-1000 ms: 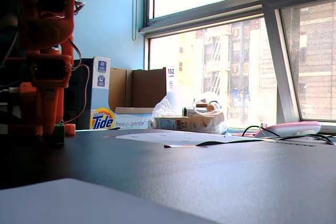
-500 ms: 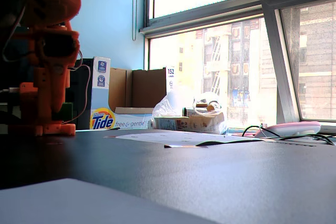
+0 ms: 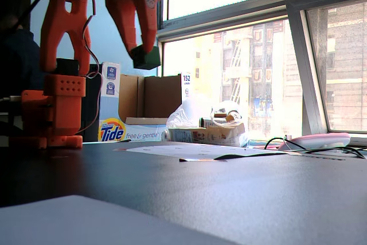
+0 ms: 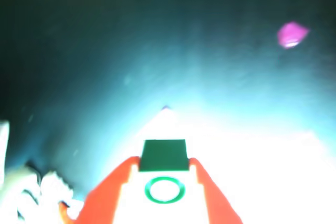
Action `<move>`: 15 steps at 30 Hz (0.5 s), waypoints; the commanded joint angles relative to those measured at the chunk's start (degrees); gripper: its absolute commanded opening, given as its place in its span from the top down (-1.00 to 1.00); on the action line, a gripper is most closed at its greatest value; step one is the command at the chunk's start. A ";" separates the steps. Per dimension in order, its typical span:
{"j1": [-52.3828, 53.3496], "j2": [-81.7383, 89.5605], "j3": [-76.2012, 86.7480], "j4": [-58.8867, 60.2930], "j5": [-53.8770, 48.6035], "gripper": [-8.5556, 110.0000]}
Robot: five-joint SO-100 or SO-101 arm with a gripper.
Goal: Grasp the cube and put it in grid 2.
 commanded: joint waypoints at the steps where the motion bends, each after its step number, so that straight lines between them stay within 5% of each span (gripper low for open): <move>1: -4.48 -1.85 -6.68 1.58 -0.62 0.86; 15: -21.36 -11.16 -12.74 1.49 2.37 0.86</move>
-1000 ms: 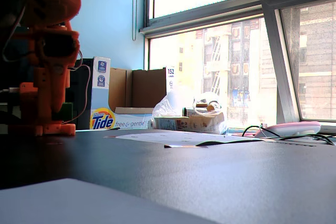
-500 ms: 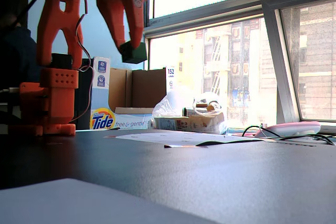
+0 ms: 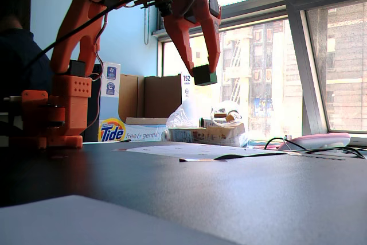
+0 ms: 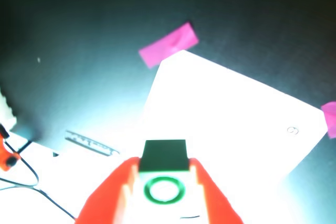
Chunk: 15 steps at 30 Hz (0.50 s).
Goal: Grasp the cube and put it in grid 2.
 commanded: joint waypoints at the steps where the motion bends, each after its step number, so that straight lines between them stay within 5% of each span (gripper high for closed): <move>1: -2.81 -0.88 -3.78 1.05 0.88 0.86; 15: -6.42 -13.45 -9.32 -1.32 4.22 0.86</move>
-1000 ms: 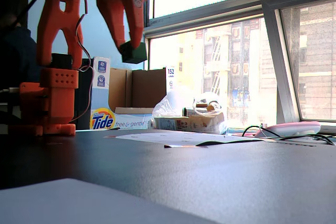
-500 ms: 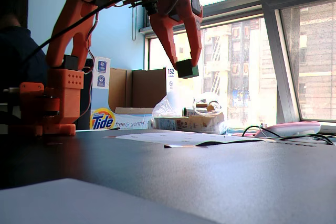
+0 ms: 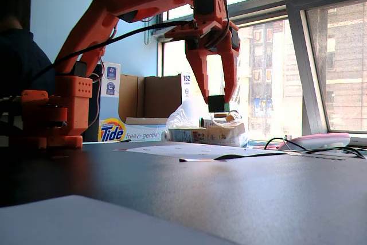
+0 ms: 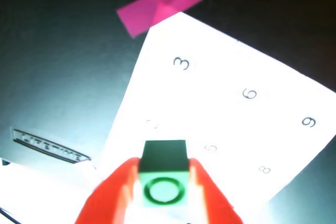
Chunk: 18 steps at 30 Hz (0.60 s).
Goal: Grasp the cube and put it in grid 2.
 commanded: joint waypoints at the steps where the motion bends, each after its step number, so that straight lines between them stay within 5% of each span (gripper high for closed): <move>1: 0.18 -0.79 -3.69 -0.88 0.35 0.86; 18: -1.41 -8.70 -5.89 -2.81 0.97 0.86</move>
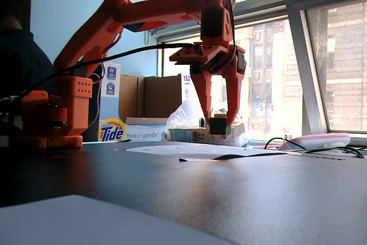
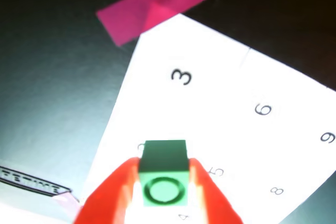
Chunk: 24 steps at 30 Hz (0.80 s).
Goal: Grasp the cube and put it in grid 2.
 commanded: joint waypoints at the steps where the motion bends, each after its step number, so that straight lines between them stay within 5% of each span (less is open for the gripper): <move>1: -1.41 0.09 -3.60 -0.26 0.62 0.86; 24: -1.05 -5.71 -5.63 -2.29 1.58 0.86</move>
